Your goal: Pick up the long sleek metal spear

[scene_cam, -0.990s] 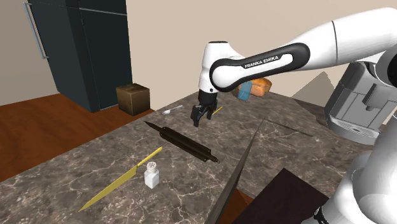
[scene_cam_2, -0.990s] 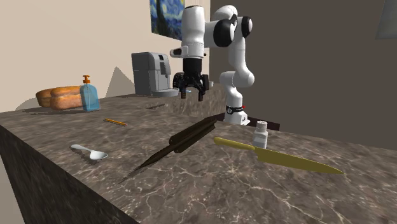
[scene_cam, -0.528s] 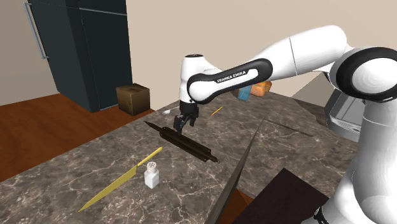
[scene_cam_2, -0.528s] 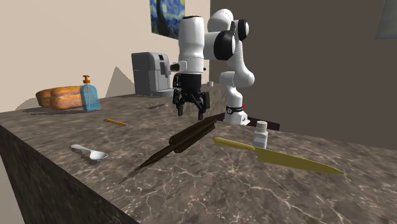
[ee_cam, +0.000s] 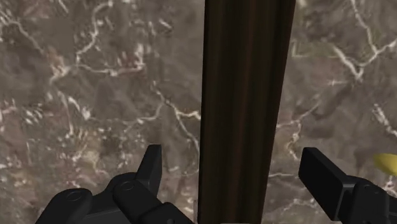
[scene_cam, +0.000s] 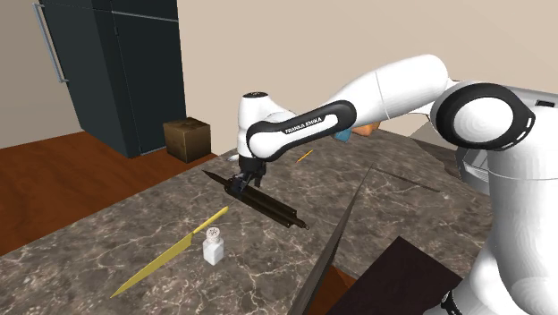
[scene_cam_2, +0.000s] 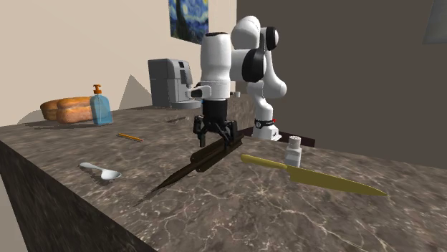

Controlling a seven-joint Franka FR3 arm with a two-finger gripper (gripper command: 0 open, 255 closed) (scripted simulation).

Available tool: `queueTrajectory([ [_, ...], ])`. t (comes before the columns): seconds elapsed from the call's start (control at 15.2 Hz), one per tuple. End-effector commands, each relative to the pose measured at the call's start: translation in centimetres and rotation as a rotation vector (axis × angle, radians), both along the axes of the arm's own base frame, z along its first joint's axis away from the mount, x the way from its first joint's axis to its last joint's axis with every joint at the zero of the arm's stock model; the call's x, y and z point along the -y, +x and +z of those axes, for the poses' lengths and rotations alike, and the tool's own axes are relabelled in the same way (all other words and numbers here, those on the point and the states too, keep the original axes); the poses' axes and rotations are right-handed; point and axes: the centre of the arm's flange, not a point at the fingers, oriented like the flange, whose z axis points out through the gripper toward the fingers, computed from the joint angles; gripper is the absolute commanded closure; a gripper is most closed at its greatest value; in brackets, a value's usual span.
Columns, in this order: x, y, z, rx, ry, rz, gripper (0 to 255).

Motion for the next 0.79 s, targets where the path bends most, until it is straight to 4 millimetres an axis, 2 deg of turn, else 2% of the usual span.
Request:
queueTrajectory([
  [0.0,0.04,-0.1,-1.12,0.0,0.0,0.0,0],
  [0.07,0.04,-0.1,-1.96,0.0,0.0,0.0,0],
  [0.2,0.04,-0.1,-1.96,0.0,0.0,0.0,0],
  [0.26,-0.02,-0.1,-1.91,0.0,0.0,0.0,255],
  [0.73,-0.06,-0.08,-1.88,0.0,0.0,0.0,255],
])
